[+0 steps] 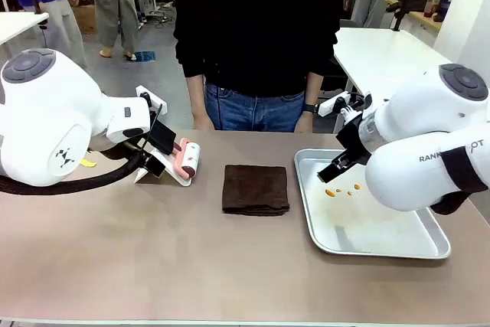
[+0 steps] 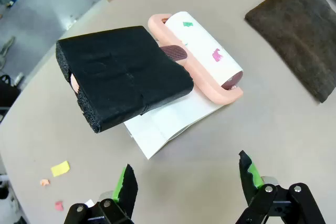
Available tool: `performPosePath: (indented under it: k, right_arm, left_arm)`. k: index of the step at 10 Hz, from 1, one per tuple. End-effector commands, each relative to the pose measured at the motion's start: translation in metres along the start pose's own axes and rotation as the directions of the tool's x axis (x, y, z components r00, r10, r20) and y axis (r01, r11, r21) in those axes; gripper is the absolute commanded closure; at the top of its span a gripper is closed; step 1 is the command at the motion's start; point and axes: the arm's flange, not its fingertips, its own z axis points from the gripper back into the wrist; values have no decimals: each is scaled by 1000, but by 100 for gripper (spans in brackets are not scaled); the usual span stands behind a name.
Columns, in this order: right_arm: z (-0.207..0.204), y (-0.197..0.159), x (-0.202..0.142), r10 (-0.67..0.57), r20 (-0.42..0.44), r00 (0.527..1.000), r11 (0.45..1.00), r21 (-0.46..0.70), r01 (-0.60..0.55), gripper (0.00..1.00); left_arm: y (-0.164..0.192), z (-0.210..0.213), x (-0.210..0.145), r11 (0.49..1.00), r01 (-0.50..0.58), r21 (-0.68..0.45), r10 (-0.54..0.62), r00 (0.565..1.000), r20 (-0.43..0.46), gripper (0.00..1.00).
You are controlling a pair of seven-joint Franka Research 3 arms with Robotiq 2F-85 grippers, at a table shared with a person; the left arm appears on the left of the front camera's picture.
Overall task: Clean the surface of the table.
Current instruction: Hold the Lint Roller with your left hand and the towel with your right hand.
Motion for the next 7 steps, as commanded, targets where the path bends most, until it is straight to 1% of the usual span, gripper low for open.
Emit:
performPosePath:
  k: [1, 7]
  right_arm:
    - [0, 0, 0, 0, 0, 1000, 1000, 0, 0, 0]
    - [0, 0, 0, 0, 0, 1000, 1000, 0, 0, 0]
  left_arm:
    - [0, 0, 0, 1000, 0, 0, 0, 1000, 0, 0]
    - [0, 0, 0, 1000, 0, 0, 0, 1000, 0, 0]
